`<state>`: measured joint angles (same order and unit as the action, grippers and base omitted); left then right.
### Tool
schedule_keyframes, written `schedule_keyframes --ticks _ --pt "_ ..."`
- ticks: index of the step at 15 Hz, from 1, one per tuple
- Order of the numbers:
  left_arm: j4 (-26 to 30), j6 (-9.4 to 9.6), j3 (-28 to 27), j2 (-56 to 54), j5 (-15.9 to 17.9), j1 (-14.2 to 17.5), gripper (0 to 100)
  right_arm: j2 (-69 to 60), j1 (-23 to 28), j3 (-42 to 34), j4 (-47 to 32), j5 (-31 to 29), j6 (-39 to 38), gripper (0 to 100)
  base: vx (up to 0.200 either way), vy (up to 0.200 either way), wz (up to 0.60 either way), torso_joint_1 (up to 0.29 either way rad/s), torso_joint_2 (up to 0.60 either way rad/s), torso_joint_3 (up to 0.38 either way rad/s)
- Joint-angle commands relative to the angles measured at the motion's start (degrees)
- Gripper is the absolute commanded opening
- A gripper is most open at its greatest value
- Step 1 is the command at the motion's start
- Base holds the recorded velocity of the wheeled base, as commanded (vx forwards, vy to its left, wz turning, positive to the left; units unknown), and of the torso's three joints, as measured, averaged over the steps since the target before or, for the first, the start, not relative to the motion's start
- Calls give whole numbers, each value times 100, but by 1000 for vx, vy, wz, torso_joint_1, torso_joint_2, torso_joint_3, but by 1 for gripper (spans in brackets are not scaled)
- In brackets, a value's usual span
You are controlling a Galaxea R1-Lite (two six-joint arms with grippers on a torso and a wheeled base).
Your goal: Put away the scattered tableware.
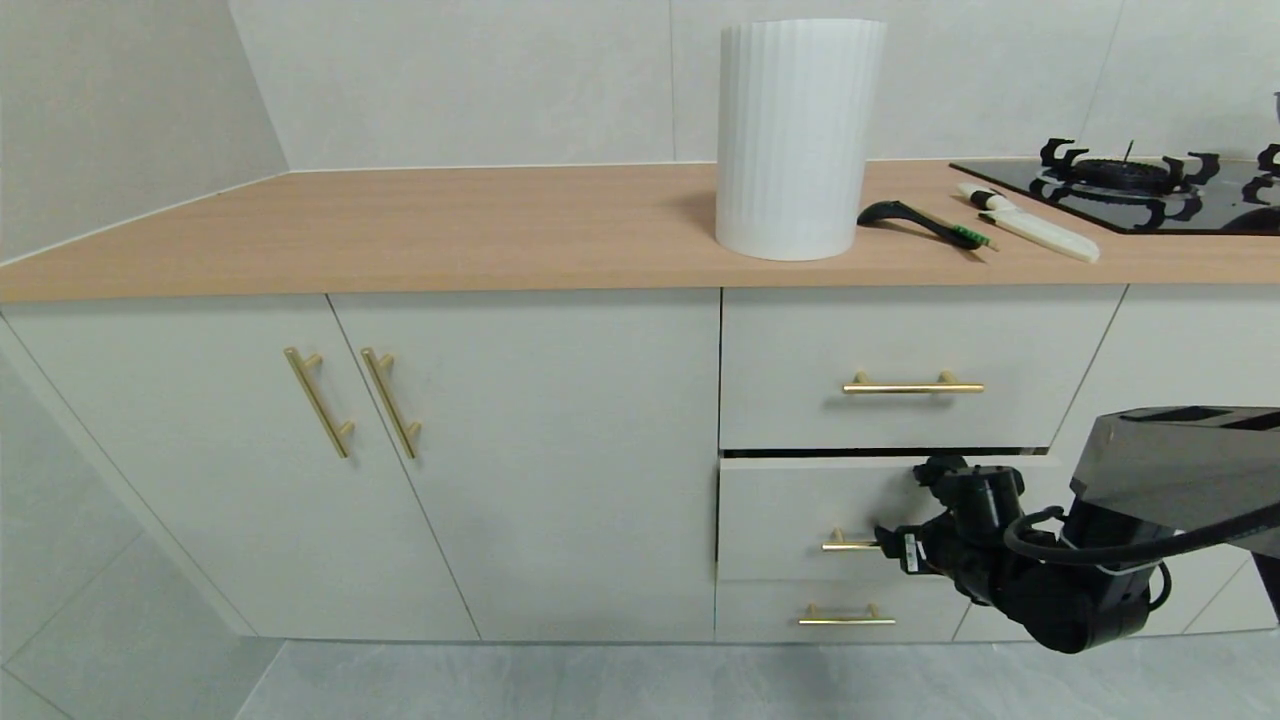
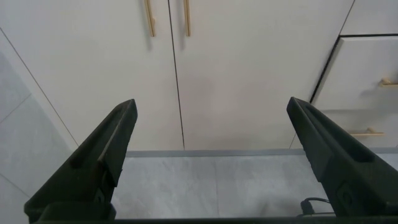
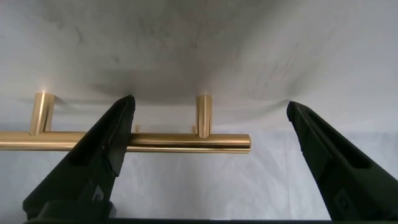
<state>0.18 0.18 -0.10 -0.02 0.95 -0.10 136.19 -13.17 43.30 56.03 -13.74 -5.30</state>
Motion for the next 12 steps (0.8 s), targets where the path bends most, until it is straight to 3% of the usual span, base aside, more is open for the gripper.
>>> schedule_keyframes --ticks 1,8,12 --pt "-1 -1 1 2 -7 1 100 -532 -2 -155 -435 38 3 100 0 0 0 0 0 0" --pt "-1 -1 1 2 2 1 100 -2668 -142 -366 -1947 381 -15 100 0 0 0 0 0 0" --pt "-1 -1 1 2 -7 1 100 -3055 -503 -463 -1885 372 -85 100 0 0 0 0 0 0"
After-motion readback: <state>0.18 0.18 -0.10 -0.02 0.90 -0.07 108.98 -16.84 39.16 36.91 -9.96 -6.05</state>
